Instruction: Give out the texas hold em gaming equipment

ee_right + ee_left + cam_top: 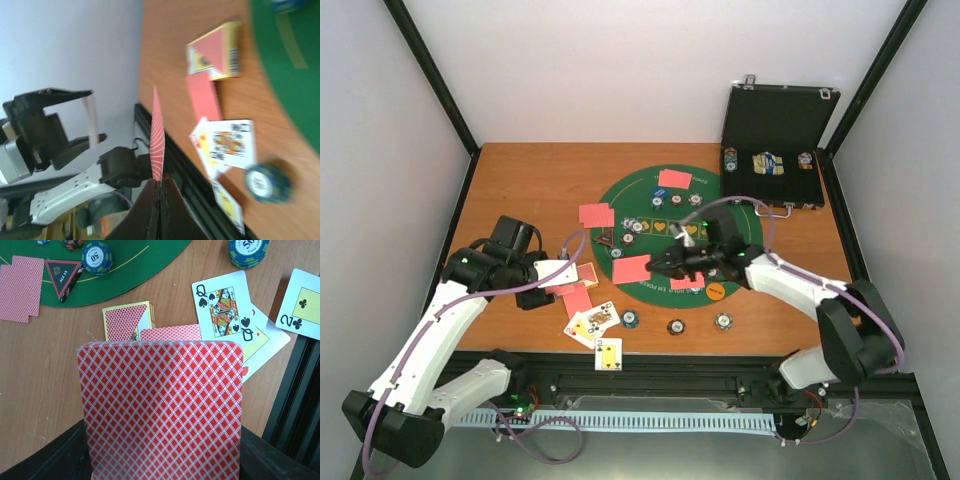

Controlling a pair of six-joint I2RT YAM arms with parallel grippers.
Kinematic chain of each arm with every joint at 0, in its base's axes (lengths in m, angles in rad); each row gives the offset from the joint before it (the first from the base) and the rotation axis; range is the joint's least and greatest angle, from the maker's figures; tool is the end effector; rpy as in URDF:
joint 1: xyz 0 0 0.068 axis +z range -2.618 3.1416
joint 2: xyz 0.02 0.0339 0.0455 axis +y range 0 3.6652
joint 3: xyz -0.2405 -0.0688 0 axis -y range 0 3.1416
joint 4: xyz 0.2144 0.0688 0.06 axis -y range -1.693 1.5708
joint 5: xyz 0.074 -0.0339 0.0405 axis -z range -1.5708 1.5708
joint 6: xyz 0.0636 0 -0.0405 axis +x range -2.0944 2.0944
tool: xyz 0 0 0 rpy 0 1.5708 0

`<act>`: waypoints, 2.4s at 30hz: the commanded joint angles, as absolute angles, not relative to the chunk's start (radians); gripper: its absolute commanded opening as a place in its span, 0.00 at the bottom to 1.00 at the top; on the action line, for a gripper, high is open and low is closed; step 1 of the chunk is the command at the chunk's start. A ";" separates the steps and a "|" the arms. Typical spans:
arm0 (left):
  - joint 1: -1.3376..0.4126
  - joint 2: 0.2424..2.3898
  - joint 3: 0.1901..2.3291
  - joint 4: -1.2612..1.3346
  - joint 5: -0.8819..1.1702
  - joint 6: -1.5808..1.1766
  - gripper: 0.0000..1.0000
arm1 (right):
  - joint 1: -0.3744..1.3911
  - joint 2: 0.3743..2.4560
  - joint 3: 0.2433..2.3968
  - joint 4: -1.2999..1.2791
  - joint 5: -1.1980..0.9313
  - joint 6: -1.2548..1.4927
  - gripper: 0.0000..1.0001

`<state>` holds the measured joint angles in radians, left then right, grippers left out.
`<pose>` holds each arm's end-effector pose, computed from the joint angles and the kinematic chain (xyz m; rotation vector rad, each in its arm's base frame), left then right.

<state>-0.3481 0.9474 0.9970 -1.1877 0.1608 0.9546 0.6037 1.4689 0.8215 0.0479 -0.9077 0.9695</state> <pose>0.1358 -0.0601 0.2551 1.6636 2.1039 -0.0302 0.2154 0.2094 0.2075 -0.1756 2.5373 1.7689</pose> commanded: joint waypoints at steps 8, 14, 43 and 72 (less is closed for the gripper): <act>-0.345 0.938 1.008 -1.194 0.167 0.974 0.27 | 0.197 1.291 0.658 -0.367 -0.908 0.649 0.03; -0.345 0.933 1.010 -1.198 0.167 0.976 0.27 | 0.142 1.380 0.685 -0.371 -0.862 0.590 0.03; -0.345 0.954 1.027 -1.186 0.198 0.954 0.28 | 0.399 1.330 0.923 -0.470 -0.648 0.673 0.71; -0.345 0.950 1.043 -1.204 0.195 0.954 0.28 | 0.978 1.812 1.185 0.207 -0.820 1.053 0.76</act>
